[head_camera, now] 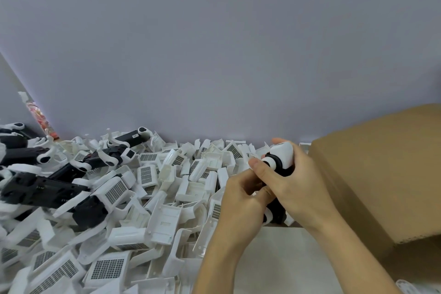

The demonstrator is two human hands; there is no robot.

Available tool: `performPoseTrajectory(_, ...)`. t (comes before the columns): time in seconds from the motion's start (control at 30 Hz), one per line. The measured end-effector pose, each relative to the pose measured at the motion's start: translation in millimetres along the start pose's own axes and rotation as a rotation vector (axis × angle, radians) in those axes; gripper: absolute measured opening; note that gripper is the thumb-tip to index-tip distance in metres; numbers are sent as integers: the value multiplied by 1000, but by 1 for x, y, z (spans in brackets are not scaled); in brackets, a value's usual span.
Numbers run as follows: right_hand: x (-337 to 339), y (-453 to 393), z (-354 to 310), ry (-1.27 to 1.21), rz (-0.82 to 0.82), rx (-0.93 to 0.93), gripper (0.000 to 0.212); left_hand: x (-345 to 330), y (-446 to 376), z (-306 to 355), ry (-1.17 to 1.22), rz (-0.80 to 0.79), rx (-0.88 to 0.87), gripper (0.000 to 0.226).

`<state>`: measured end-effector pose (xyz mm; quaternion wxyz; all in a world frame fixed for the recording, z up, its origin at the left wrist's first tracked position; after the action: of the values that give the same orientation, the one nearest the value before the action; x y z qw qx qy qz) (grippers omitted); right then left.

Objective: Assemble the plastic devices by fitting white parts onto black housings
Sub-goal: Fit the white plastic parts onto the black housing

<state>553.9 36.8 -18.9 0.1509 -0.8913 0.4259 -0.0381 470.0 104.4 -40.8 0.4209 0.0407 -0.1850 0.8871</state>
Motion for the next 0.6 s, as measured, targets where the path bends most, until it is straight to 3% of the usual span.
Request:
performPoseTrajectory(0.17, -1, 2, -3, -99, 24, 31, 29, 1, 0, 3, -13, 4, -16, 28)
performPoseTrajectory(0.6, 9, 3, -10, -111, 103, 107, 30, -3, 0, 8, -21, -3, -32, 33)
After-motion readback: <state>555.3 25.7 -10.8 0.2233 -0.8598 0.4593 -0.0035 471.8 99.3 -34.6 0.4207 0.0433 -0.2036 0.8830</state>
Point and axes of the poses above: each hand's wrist, its own y-axis away from the middle knuckle, its own x-axis out of the back of the hand, z = x × y, the point moved 10 cm from there along -y, towards the middle knuckle, and after that the axes turned 15 degrees about -y, right-handed, at the moved point
